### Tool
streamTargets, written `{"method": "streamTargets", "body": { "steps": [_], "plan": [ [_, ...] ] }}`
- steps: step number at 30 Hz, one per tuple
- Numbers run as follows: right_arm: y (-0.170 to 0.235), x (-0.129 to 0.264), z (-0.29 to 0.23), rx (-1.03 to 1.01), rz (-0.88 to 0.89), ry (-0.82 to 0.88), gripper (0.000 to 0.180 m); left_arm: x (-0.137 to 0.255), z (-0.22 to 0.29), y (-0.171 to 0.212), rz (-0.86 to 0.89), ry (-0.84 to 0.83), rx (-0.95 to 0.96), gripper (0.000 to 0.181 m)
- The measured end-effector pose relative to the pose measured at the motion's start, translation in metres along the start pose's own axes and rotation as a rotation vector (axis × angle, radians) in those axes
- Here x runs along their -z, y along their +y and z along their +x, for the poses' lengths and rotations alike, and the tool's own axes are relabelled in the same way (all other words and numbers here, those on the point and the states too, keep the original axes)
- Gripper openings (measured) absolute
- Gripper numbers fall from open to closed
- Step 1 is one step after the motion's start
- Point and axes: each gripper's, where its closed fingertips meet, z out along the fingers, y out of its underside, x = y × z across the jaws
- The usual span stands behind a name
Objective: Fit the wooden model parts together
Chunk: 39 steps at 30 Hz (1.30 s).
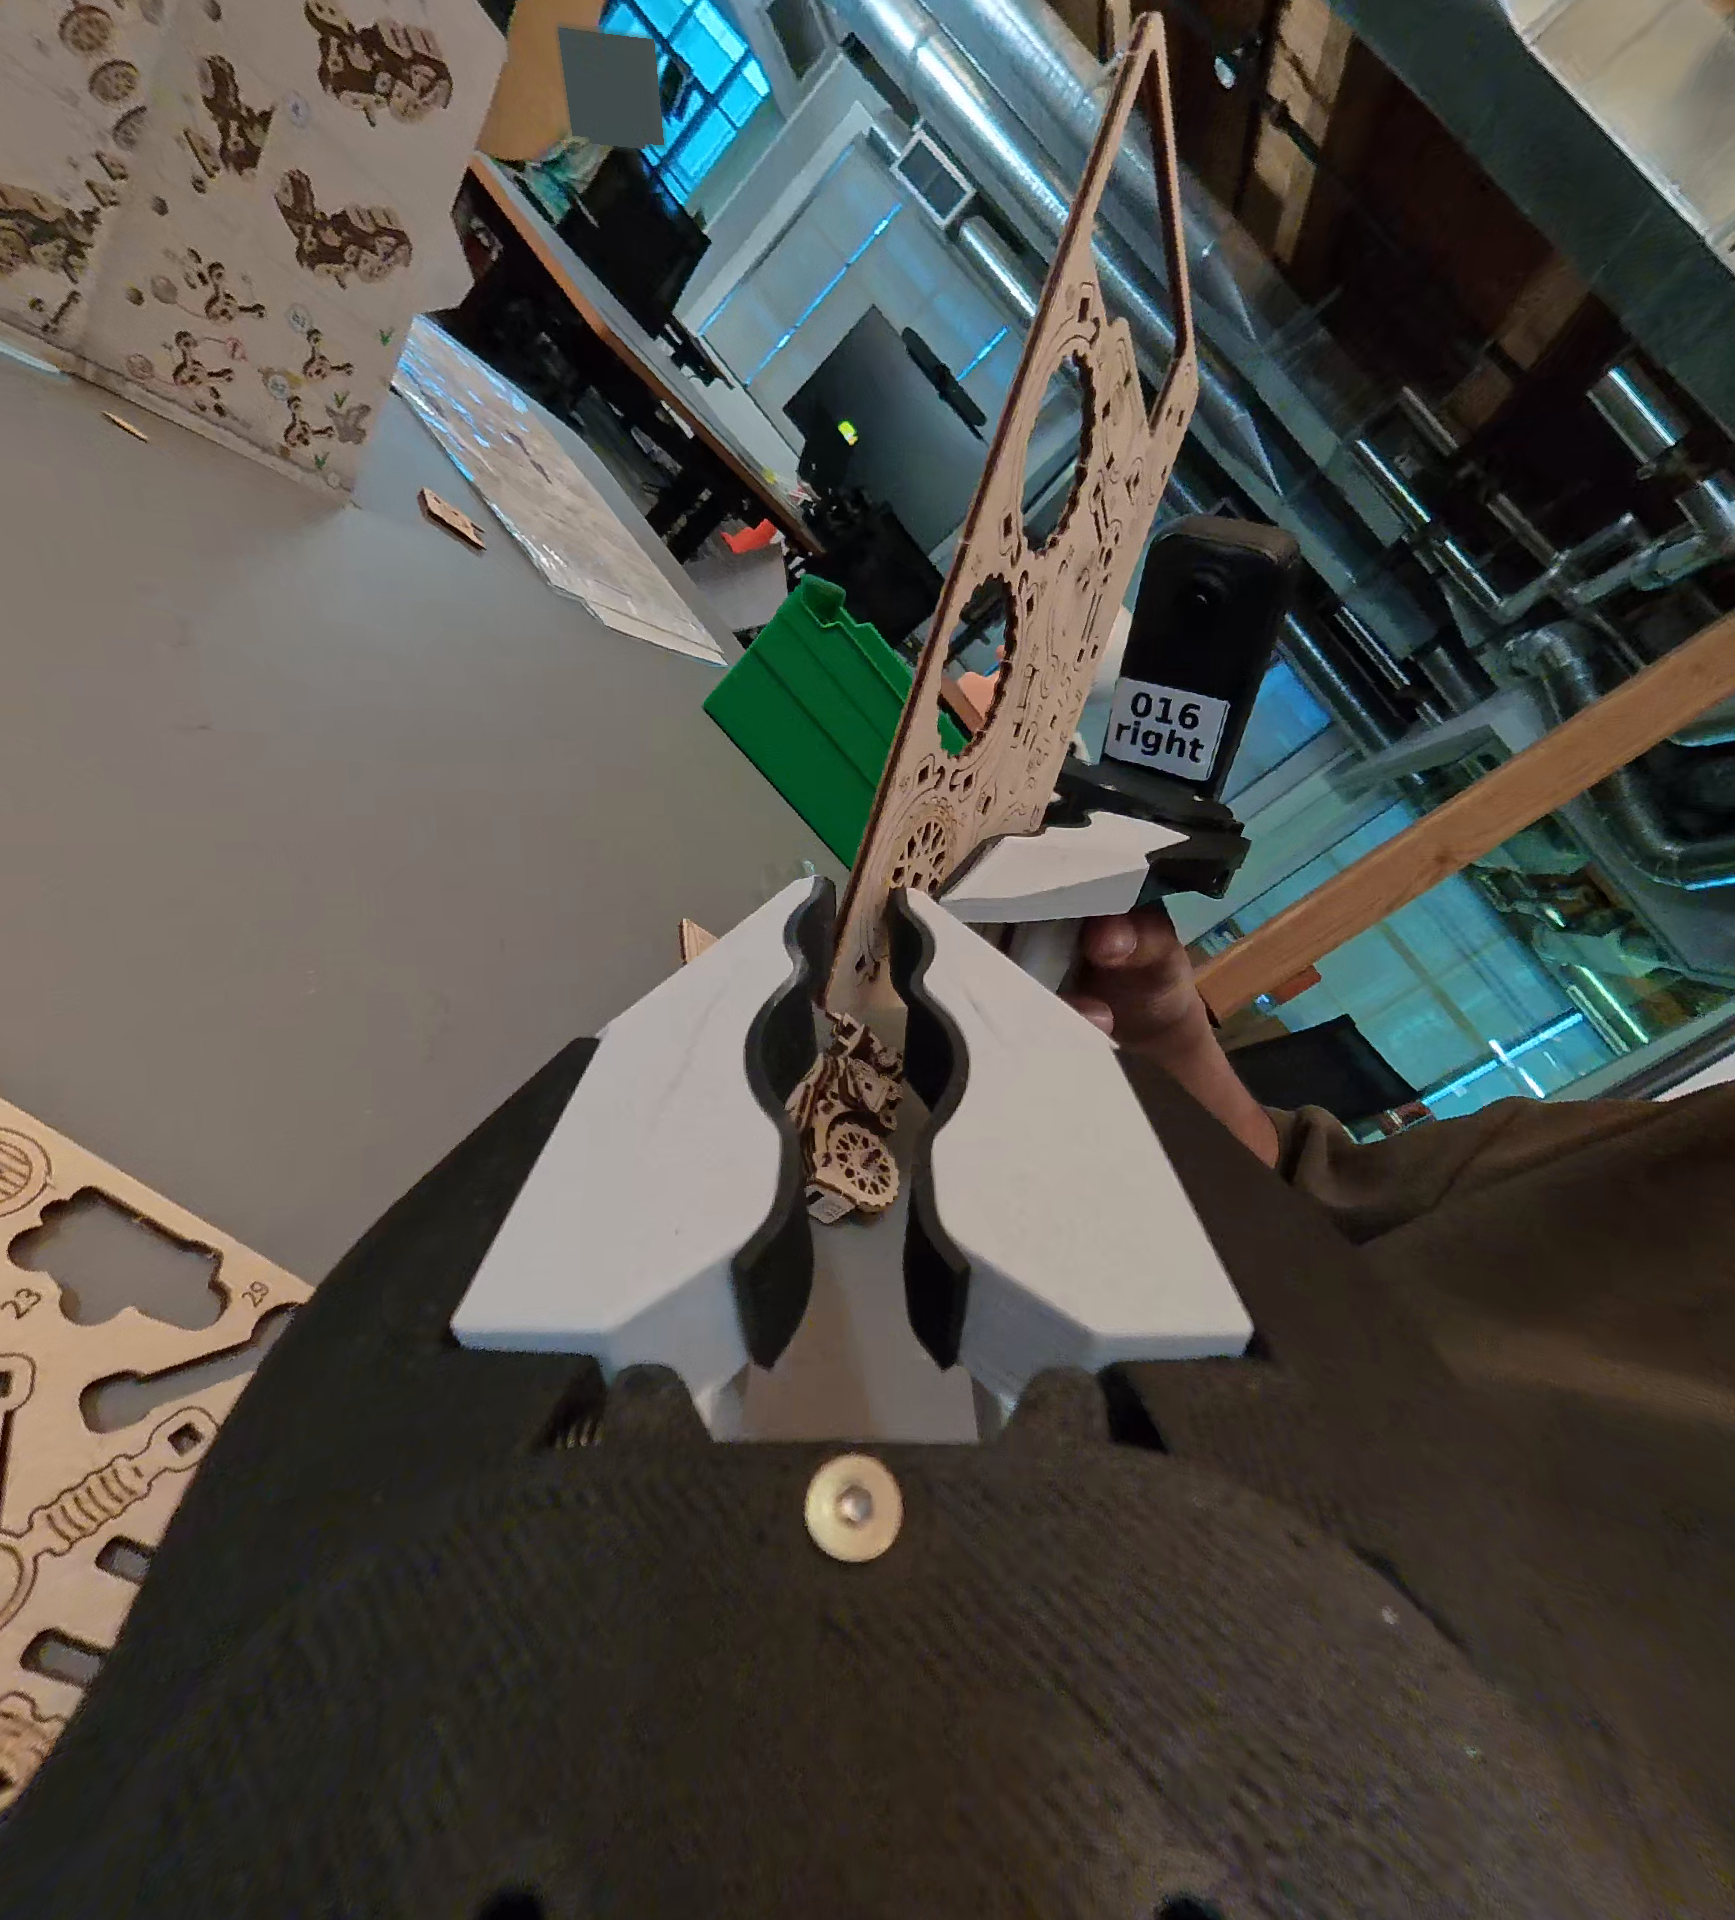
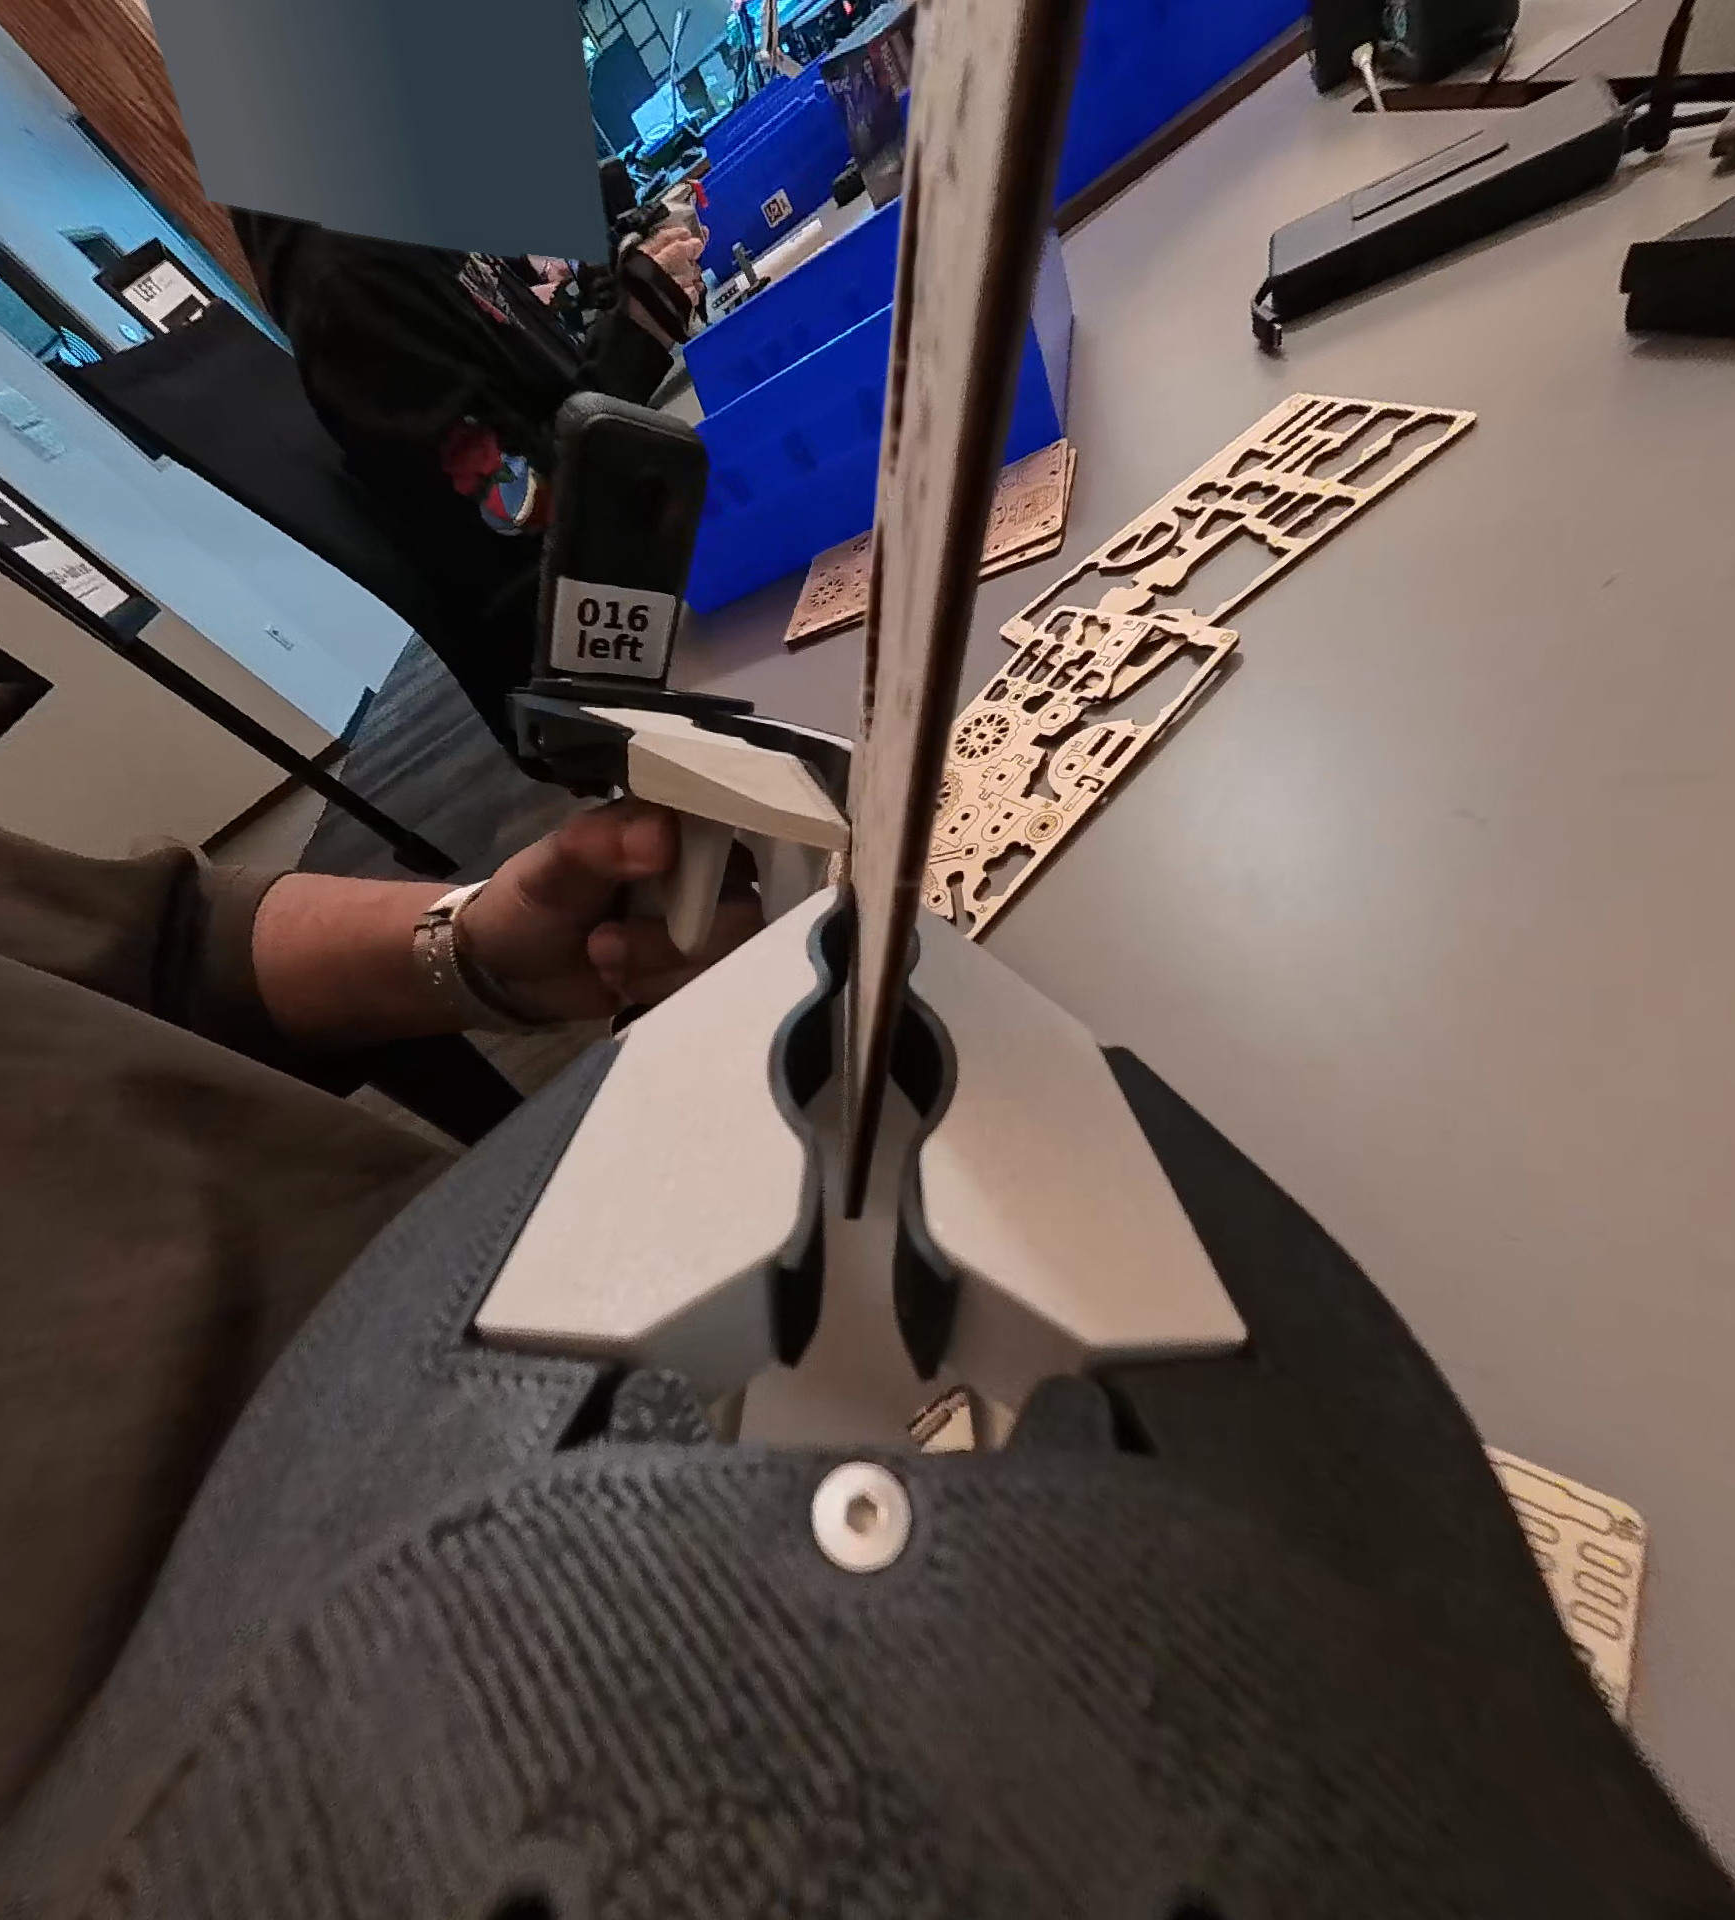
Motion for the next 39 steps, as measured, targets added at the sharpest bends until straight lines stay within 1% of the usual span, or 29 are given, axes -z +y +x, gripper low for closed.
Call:
{"method": "streamTargets", "body": {
  "steps": [9,11,14,16,20,22,28,29,31,32,34,39],
  "plan": [
    [-0.001,0.0,0.002,0.019,0.006,0.017,0.003,-0.001,-0.001,0.002,-0.007,-0.009,0.002,0.006],
    [-0.002,0.001,0.002,0.015,0.013,0.01,0.004,-0.001,0.002,0.002,-0.001,0.004,-0.005,0.005],
    [-0.009,0.005,0.003,0.02,0.053,0.019,0.01,-0.004,0.009,0.005,-0.023,0.058,-0.026,0.005],
    [-0.011,0.007,0.004,0.018,0.065,0.011,0.008,-0.007,0.011,0.01,-0.047,0.073,-0.032,0.007],
    [-0.011,0.01,-0.001,-0.013,0.063,-0.053,0.001,-0.007,0.012,0.009,-0.037,0.097,-0.002,0.005],
    [-0.01,0.01,-0.004,-0.018,0.053,-0.079,0.001,-0.006,0.014,0.007,-0.022,0.119,0.02,0.006],
    [-0.002,0.006,-0.006,0.013,0.001,-0.064,0.001,-0.008,0.018,0.01,-0.044,0.156,0.044,0.016],
    [-0.001,0.005,-0.008,0.011,-0.008,-0.07,0.001,-0.009,0.019,0.011,-0.049,0.158,0.042,0.016],
    [0.002,0.002,-0.009,0.016,-0.023,-0.062,0.003,-0.009,0.017,0.011,-0.04,0.141,0.038,0.008],
    [0.002,0.002,-0.008,0.021,-0.023,-0.051,0.005,-0.008,0.018,0.011,-0.046,0.145,0.042,0.007],
    [0.002,0.003,-0.006,0.025,-0.028,-0.036,0.01,-0.008,0.017,0.011,-0.048,0.144,0.047,0.007],
    [0.001,0.004,-0.003,0.028,-0.021,-0.03,0.013,-0.007,0.017,0.009,-0.038,0.151,0.056,0.005]
  ]
}}
